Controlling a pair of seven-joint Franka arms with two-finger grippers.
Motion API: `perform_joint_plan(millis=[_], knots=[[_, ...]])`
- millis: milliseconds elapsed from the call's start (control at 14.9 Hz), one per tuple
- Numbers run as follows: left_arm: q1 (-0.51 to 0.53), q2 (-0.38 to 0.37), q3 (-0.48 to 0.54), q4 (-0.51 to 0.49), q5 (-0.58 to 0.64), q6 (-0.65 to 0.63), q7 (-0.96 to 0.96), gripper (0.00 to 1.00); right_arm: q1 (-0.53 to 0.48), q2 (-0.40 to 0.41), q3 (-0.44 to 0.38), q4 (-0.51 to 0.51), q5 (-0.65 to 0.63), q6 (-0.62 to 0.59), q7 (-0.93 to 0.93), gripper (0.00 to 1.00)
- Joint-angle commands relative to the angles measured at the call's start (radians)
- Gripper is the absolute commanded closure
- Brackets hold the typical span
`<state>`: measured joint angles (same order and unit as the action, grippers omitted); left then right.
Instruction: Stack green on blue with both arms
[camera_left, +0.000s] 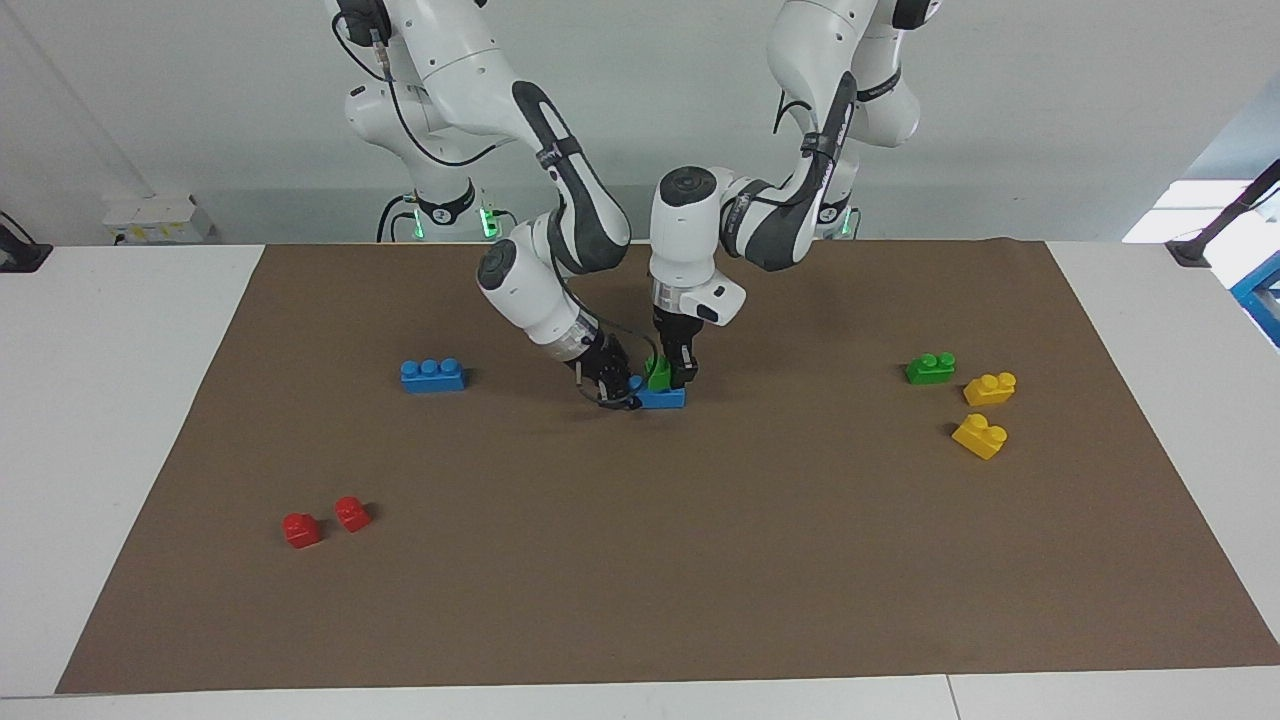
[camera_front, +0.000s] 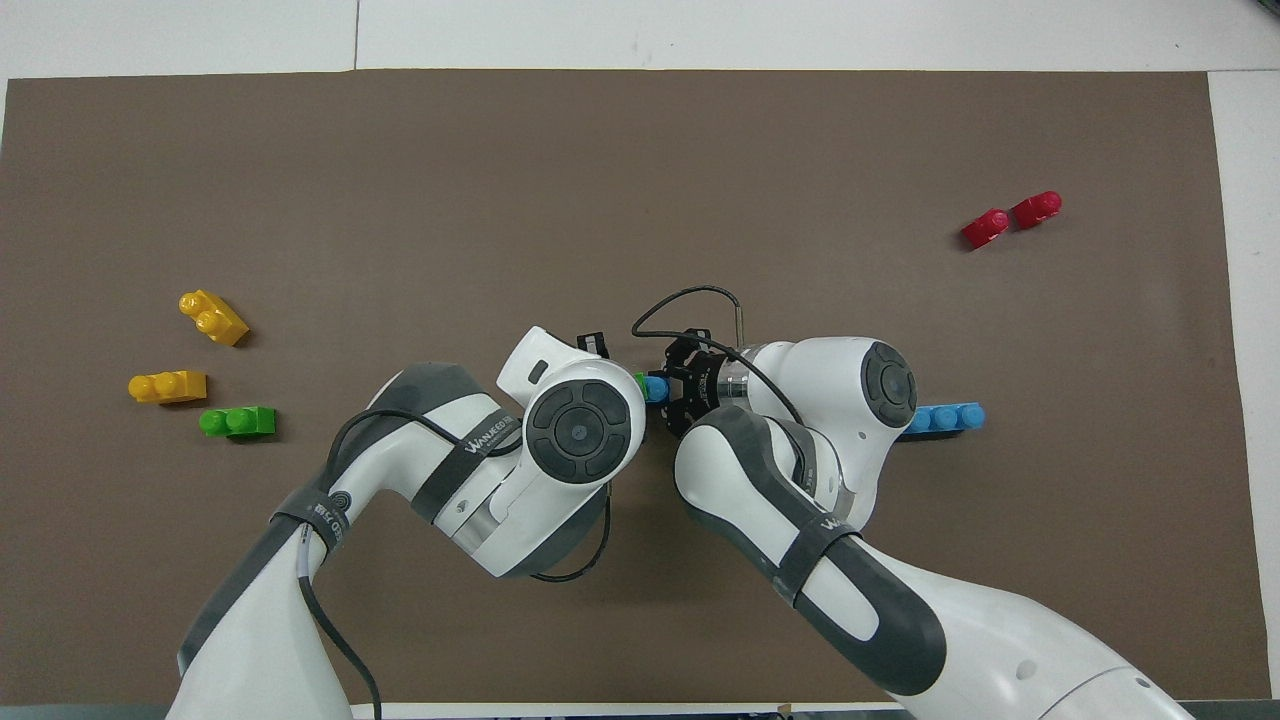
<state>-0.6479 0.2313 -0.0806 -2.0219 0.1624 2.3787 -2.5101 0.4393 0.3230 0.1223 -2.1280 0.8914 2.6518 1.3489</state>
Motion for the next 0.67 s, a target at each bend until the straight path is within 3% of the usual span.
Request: perform_joint_plan(millis=[0, 604], knots=[[0.001, 0.046, 0.005, 0.003, 0.038, 0.045, -0.018, 1.0, -0.004, 0.007, -0.004, -0.033, 0.024, 0.04, -0.047, 1.0], [-0.003, 0.1, 0.005, 0.003, 0.072, 0.079, -0.019, 1.0, -0.004, 0.007, -0.003, -0.033, 0.024, 0.042, -0.047, 1.0]])
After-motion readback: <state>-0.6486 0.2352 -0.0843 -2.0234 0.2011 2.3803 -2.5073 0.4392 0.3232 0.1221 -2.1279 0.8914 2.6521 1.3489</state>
